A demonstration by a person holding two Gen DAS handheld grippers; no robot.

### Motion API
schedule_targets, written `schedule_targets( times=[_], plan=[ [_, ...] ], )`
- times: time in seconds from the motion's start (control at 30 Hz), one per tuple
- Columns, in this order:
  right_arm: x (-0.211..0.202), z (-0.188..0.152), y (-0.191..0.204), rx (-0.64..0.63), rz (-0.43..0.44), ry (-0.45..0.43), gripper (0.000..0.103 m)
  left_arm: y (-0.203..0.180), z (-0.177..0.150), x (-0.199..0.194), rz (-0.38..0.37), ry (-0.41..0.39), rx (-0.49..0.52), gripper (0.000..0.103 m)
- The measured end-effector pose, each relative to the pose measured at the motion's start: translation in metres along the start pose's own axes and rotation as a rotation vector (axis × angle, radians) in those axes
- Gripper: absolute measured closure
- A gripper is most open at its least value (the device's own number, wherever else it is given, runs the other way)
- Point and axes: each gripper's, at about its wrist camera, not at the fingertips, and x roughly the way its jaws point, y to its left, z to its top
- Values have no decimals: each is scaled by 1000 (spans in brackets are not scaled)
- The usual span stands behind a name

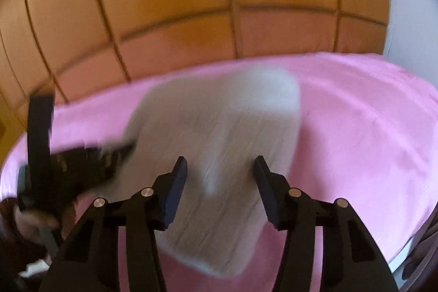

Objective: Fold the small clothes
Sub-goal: 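Open both grippers and withdraw from the folded sweater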

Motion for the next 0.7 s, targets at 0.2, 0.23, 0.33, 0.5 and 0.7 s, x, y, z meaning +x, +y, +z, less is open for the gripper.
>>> schedule_targets(
  times=[0.2,0.23,0.33,0.5,0.7],
  plan=[
    [22,-16,16,21,-78,-4,47,1,-6,-8,25,-12,-13,74],
    [22,-14,19,32,-76,-4,47,0,-7,-11,40,-13,-16,66],
    [18,-9,20,19,-89,-7,44,4,-9,-24,49,-29,-54,54],
    [3,-8,24,55,-88,-13,30,7,-18,-52,67,-73,-82,46],
    [-14,-16,43,77,-145,-22,17,13,-34,-84,76,-117,-120,42]
  ],
)
